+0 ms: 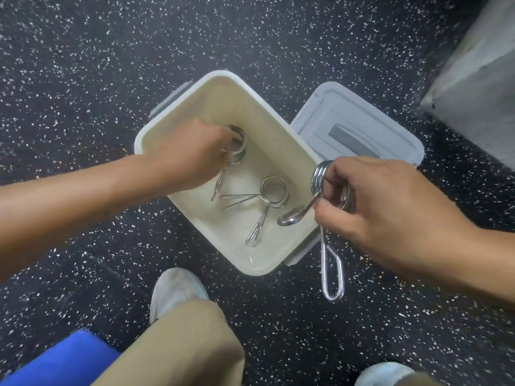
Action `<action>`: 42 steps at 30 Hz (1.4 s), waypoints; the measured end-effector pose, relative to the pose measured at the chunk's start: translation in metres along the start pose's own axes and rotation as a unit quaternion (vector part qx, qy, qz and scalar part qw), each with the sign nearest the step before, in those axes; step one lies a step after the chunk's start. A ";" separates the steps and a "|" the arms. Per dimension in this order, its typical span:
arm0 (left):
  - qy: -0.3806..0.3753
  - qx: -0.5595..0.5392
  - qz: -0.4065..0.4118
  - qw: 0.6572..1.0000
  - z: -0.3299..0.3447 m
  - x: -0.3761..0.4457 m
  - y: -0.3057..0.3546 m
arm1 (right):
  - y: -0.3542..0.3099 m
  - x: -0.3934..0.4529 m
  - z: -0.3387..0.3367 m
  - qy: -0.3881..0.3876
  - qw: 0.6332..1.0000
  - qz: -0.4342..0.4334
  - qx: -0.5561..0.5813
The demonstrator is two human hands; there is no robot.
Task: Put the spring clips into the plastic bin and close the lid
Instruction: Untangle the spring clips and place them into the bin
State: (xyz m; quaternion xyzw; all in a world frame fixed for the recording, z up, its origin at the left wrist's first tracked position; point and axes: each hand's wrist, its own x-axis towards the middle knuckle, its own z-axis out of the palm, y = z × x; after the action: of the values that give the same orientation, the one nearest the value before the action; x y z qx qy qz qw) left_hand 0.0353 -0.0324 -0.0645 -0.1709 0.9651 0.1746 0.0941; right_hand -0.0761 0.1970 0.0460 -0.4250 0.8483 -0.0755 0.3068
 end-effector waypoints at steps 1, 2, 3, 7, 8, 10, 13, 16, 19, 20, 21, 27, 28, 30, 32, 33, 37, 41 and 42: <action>0.017 -0.014 0.002 1.000 -0.004 -0.007 0.001 | -0.005 0.007 0.002 -0.003 1.000 0.002 -0.012; 0.031 -0.027 0.007 0.999 -0.008 -0.014 0.002 | -0.010 0.013 0.006 -0.003 1.000 0.007 -0.020; 0.041 -0.034 0.008 0.999 -0.012 -0.021 0.002 | -0.015 0.019 0.011 -0.004 1.000 0.012 -0.026; 0.065 -0.061 -0.027 0.996 -0.029 -0.043 -0.001 | -0.029 0.046 0.038 0.005 0.997 0.024 -0.073; 0.075 -0.073 -0.032 0.994 -0.033 -0.048 -0.002 | -0.031 0.054 0.047 0.009 0.996 0.023 -0.088; 0.092 -0.087 -0.037 0.991 -0.039 -0.055 -0.001 | -0.034 0.071 0.063 0.015 0.992 0.026 -0.119; 0.107 -0.110 -0.048 0.987 -0.043 -0.061 0.001 | -0.036 0.089 0.087 0.018 0.988 0.037 -0.151; 0.117 -0.127 -0.056 0.983 -0.044 -0.065 0.002 | -0.039 0.096 0.109 0.013 0.984 0.025 -0.175; 0.115 -0.141 -0.068 0.981 -0.044 -0.068 0.002 | -0.037 0.098 0.128 -0.020 0.976 0.030 -0.213; 0.113 -0.144 -0.074 0.980 -0.043 -0.069 0.002 | -0.035 0.098 0.134 -0.026 0.976 0.037 -0.214; 0.111 -0.146 -0.080 0.980 -0.043 -0.070 0.002 | -0.033 0.099 0.139 -0.030 0.975 0.045 -0.217; 0.092 -0.148 -0.098 0.980 -0.040 -0.073 0.003 | -0.026 0.104 0.144 -0.037 0.976 0.049 -0.209; 0.087 -0.148 -0.098 0.980 -0.039 -0.073 0.003 | -0.026 0.104 0.143 -0.032 0.977 0.045 -0.208; 0.078 -0.152 -0.096 0.981 -0.039 -0.073 0.004 | -0.026 0.102 0.140 -0.023 0.977 0.031 -0.208; 0.075 -0.151 -0.095 0.981 -0.039 -0.072 0.007 | -0.028 0.098 0.135 -0.020 0.980 0.019 -0.198; 0.073 -0.153 -0.096 0.981 -0.039 -0.072 0.008 | -0.028 0.096 0.132 -0.019 0.981 0.013 -0.193; 0.066 -0.168 -0.101 0.978 -0.039 -0.071 0.010 | -0.027 0.083 0.118 0.011 0.983 -0.007 -0.183; 0.063 -0.162 -0.104 0.979 -0.038 -0.070 0.013 | -0.026 0.064 0.097 0.044 0.986 -0.040 -0.153; 0.062 -0.161 -0.106 0.979 -0.038 -0.070 0.012 | -0.024 0.058 0.090 0.056 0.987 -0.048 -0.145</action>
State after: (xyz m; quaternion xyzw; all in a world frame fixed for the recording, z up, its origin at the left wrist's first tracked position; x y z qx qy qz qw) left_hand 0.0910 -0.0147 -0.0085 -0.2953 0.9049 0.3056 0.0230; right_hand -0.0333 0.1488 -0.0432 -0.5005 0.8447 0.0101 0.1893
